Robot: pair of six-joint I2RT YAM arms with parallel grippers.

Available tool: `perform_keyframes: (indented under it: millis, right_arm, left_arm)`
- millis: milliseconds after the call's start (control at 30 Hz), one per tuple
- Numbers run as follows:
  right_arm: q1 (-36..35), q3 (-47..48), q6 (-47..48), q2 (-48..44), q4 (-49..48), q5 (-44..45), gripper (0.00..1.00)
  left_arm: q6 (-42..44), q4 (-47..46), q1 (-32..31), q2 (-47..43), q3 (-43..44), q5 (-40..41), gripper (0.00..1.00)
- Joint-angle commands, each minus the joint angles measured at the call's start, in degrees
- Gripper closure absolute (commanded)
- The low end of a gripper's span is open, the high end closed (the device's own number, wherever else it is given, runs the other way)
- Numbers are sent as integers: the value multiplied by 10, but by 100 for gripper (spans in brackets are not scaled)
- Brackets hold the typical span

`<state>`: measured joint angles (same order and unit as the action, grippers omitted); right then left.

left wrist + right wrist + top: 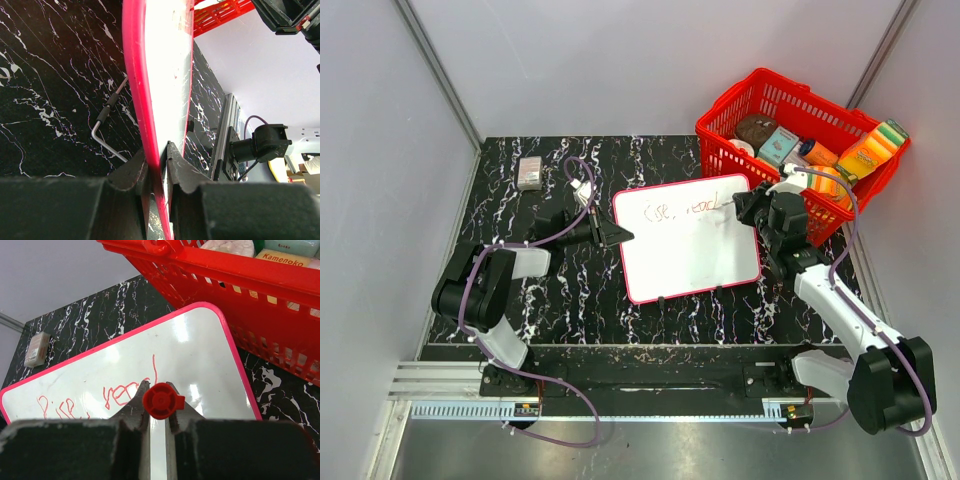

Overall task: Write a sentence on the whiteboard
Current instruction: Put down the whiteboard on the whiteboard stand.

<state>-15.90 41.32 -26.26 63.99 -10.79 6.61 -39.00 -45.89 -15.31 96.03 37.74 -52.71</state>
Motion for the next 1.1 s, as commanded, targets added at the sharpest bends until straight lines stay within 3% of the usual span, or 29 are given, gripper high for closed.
perform_keyframes:
  millis: [0,1067]
  right_arm:
    - [3,14,4,5,0,12,100]
    - [7,54,28,28,4,47,100]
  left_arm:
    - [51,-5,-10,-18,8,4,100]
    - [49,-5,-11,-18,8,4,100]
